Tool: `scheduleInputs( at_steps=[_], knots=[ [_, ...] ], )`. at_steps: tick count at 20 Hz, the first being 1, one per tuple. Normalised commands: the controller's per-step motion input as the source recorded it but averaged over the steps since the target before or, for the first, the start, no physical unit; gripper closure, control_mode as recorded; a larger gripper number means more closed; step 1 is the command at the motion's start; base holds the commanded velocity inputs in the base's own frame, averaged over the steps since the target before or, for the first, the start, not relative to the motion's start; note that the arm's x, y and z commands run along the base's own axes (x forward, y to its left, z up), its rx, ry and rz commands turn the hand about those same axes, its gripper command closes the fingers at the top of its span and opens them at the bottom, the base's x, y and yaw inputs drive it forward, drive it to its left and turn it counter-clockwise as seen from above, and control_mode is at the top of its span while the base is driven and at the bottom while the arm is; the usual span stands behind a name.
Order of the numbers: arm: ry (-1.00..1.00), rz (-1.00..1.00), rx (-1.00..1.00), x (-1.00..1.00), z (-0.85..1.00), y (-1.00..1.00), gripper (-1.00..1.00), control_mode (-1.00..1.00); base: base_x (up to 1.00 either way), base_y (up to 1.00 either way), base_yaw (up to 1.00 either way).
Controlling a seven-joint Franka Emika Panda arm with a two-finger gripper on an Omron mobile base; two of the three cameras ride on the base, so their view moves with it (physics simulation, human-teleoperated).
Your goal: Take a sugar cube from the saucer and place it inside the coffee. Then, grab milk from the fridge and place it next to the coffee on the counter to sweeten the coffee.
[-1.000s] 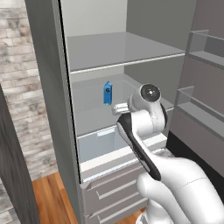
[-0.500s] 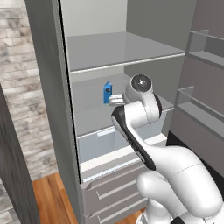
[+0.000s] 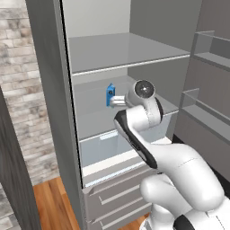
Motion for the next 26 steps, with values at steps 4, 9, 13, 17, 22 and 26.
scheduleInputs(
  at_steps=[4,9,13,17,22,26],
  knots=[
    [0.00,0.00,0.03,0.36,0.00,0.00,-1.00,-1.00,0.00,0.00,0.00],
    [0.00,0.00,0.00,0.39,0.00,0.00,-1.00,-1.00,0.00,0.00,0.00],
    [0.00,0.00,0.00,0.35,-0.06,0.00,-1.00,-1.00,0.00,0.00,0.00],
    [0.00,0.00,0.00,0.36,-0.01,0.00,-1.00,-1.00,0.00,0.00,0.00],
    [0.00,-0.01,0.00,0.31,-0.02,0.01,-1.00,-1.00,0.00,0.00,0.00],
    [0.00,0.00,0.00,0.19,-0.12,0.04,-1.00,-1.00,0.00,0.00,0.00]
  ],
)
